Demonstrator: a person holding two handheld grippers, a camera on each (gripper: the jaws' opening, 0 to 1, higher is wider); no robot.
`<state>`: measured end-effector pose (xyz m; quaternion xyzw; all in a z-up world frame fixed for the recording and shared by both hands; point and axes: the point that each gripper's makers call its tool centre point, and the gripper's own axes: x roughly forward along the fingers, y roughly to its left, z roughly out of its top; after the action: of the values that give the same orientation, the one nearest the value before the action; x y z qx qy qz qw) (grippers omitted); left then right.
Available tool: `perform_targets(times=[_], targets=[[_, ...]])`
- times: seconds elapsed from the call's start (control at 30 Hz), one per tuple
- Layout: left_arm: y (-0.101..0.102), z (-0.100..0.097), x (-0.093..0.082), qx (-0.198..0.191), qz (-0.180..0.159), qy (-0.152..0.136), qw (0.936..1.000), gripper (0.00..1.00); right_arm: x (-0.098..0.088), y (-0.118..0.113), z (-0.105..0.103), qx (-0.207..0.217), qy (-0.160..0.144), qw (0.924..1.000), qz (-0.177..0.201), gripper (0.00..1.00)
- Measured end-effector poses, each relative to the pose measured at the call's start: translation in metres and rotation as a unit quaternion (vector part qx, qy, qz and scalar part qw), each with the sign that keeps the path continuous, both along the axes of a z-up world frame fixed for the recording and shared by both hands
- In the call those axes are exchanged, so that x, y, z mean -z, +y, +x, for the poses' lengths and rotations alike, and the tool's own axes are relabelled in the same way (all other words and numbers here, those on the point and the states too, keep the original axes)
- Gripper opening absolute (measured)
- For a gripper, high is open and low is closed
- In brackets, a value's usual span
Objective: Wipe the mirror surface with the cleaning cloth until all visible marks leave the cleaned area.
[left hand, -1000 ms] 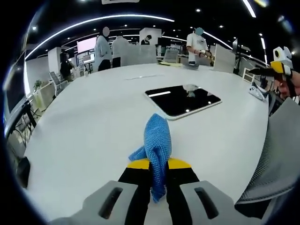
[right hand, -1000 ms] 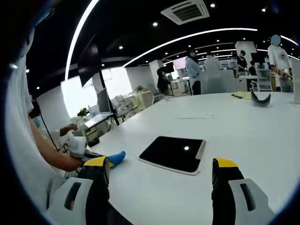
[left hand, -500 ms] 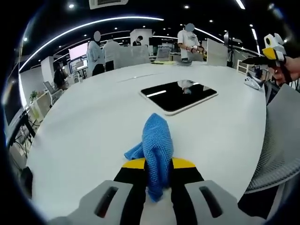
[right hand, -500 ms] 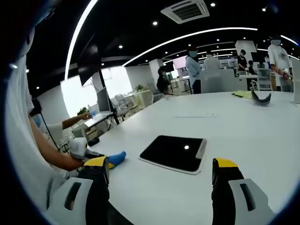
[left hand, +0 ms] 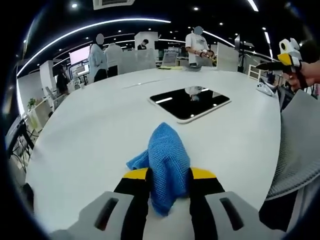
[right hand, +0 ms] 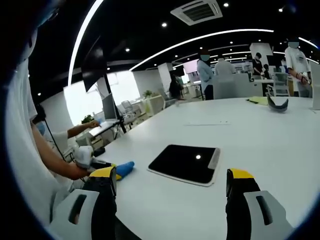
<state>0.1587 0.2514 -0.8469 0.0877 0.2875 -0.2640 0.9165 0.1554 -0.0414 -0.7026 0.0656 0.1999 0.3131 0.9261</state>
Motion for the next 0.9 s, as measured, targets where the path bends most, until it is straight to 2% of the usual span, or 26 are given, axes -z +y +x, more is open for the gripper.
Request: perform_targets(times=[0.17, 0.3, 0.63, 0.73, 0.77, 0.83, 0.9], targets=[[0.0, -0.001, 0.0, 0.018, -0.004, -0.001, 0.9998, 0.35, 0.001, 0.003, 0.002, 0.0, 0.001, 1.0, 0.001, 0.91], [0.01, 0.004, 0.001, 0.002, -0.01, -0.006, 0.9999, 0.57, 0.001, 0.006, 0.004, 0.001, 0.001, 1.0, 0.001, 0.91], [0.008, 0.003, 0.0, 0.021, -0.017, -0.015, 0.9995, 0.6, 0.0, 0.013, 0.004, 0.004, 0.001, 1.0, -0.001, 0.91], [0.007, 0.003, -0.002, 0.017, -0.019, -0.011, 0.9996, 0.67, -0.001, 0.014, 0.005, 0.005, 0.0, 1.0, -0.002, 0.91], [0.005, 0.003, -0.005, 0.013, -0.037, -0.011, 0.9992, 0.68, -0.001, 0.014, 0.005, 0.006, 0.0, 1.0, -0.002, 0.91], [0.007, 0.004, -0.012, 0.009, -0.035, -0.026, 0.999, 0.67, -0.001, 0.016, 0.005, 0.005, -0.001, 1.0, -0.002, 0.91], [0.008, 0.006, -0.018, -0.002, -0.046, -0.025, 0.9986, 0.69, -0.001, 0.017, 0.006, 0.003, -0.003, 1.0, -0.002, 0.91]])
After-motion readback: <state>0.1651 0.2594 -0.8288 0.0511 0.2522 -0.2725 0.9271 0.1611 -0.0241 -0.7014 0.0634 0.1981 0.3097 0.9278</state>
